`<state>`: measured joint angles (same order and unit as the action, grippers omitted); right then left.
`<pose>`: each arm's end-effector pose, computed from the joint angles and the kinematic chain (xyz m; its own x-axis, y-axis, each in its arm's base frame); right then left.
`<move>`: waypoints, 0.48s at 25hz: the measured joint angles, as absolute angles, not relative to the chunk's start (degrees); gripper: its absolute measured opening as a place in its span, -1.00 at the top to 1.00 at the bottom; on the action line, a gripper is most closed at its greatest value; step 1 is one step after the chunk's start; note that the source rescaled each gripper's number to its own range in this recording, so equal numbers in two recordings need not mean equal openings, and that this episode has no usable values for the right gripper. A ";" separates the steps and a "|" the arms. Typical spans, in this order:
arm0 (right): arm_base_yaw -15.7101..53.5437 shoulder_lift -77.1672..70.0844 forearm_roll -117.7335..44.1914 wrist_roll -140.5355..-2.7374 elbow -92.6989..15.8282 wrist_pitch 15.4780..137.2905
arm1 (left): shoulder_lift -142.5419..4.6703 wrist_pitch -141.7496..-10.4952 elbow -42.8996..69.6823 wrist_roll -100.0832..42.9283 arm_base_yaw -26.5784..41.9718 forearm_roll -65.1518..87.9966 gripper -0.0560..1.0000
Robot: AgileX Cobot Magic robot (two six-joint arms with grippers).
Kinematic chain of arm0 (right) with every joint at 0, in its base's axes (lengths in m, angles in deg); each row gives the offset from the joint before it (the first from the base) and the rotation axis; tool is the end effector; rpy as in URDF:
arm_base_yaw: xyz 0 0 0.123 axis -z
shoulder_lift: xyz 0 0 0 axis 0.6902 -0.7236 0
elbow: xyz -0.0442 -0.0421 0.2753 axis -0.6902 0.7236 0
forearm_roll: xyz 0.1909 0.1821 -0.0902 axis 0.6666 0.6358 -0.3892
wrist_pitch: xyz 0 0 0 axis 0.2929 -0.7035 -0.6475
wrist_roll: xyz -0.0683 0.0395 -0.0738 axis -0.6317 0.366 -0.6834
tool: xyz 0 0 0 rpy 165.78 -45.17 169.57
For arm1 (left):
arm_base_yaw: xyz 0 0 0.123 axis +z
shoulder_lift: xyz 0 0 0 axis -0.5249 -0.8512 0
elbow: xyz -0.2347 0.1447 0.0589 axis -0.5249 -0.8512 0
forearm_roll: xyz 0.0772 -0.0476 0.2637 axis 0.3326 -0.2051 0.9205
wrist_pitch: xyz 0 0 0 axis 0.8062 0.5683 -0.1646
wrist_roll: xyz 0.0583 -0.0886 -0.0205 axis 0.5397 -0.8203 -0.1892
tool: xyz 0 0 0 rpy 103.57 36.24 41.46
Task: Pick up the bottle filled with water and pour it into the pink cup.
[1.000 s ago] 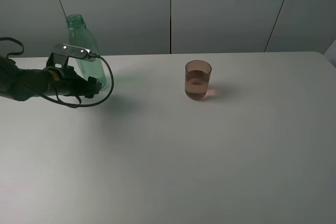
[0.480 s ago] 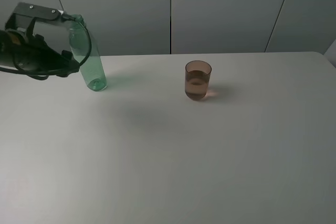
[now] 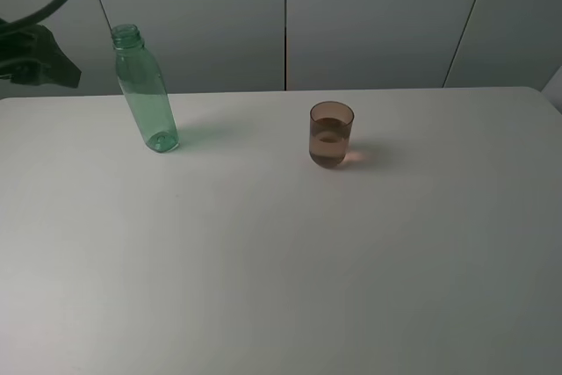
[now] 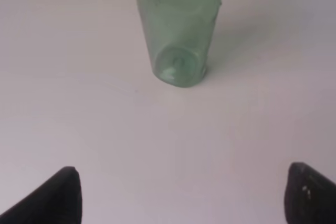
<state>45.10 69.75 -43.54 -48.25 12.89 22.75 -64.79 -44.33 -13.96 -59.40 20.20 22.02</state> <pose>0.0350 0.0011 0.2804 -0.4819 0.0304 -0.8757 0.0188 0.9995 0.0243 0.2789 -0.0598 0.2805 -0.7179 0.1611 -0.6773 0.2292 0.9733 -0.0114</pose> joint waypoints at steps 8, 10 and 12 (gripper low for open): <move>45.10 69.75 -43.54 -48.25 12.89 22.75 | -48.96 -36.43 -19.40 -59.48 20.20 22.13 -0.91; 45.10 69.75 -43.54 -48.25 12.89 22.75 | -43.82 -34.54 -22.41 -59.48 20.20 22.17 -0.91; 45.10 69.75 -43.54 -48.25 12.89 22.75 | -37.93 -31.98 -25.66 -59.48 20.20 22.53 -0.91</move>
<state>45.10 69.75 -43.54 -48.25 12.89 22.75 -37.93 -31.98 -25.66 -59.48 20.20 22.53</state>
